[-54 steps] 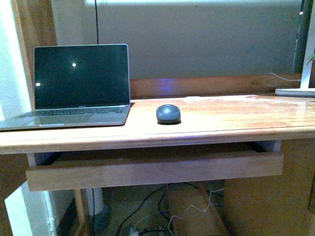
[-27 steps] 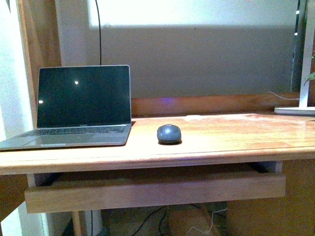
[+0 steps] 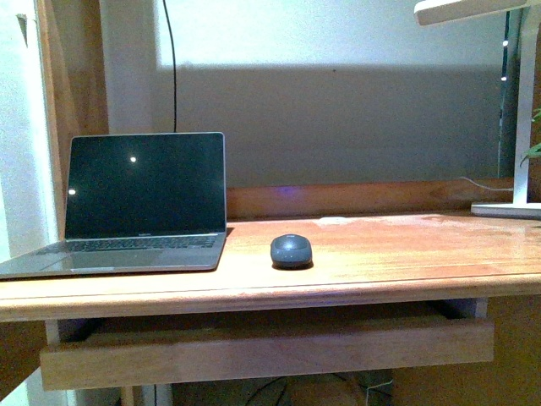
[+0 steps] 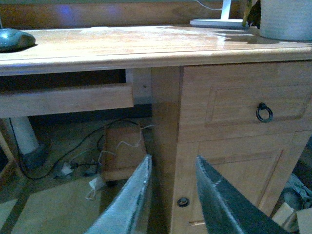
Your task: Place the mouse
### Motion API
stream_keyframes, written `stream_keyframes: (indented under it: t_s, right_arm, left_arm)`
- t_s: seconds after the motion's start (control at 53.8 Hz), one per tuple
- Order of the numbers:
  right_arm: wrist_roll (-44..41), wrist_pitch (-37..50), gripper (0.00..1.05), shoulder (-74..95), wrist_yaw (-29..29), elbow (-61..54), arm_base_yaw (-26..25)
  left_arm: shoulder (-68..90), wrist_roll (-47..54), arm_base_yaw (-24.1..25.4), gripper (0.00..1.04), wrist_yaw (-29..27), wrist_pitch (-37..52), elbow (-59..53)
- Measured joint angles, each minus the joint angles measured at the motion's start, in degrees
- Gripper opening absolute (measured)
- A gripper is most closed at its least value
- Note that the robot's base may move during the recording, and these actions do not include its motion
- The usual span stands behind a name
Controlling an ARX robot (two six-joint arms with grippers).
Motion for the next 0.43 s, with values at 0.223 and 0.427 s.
stream_keyframes:
  t_s: [0.223,0.427]
  right_arm:
    - [0.0,0.0,0.67,0.0,0.0,0.0,0.0]
    - [0.0,0.0,0.98,0.0,0.0,0.0,0.0]
  left_arm:
    - [0.0,0.0,0.0,0.97,0.0,0.0,0.0]
    - [0.0,0.0,0.0,0.97,0.0,0.0,0.0]
